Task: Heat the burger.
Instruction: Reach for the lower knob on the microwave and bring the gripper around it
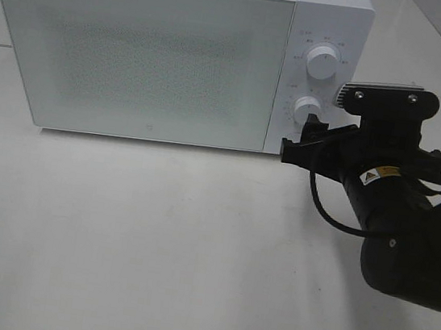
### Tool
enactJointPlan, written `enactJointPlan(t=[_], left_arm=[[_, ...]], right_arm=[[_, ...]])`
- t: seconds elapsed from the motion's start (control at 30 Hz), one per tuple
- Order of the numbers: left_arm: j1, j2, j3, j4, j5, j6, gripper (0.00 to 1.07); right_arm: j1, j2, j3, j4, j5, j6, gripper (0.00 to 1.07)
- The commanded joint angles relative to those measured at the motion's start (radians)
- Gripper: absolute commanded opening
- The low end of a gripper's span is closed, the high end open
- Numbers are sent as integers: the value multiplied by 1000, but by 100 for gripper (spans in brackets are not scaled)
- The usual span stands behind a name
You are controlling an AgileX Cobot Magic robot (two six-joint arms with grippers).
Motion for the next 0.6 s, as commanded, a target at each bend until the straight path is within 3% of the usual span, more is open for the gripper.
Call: enactJointPlan(t=[0.03, 0.6], left_arm=[[0, -23, 4, -1, -10, -1, 98], [0, -23, 4, -1, -10, -1, 98]], right_arm=[[3, 22, -33, -1, -149, -13, 75], [0, 147, -185, 0, -141, -12, 75]])
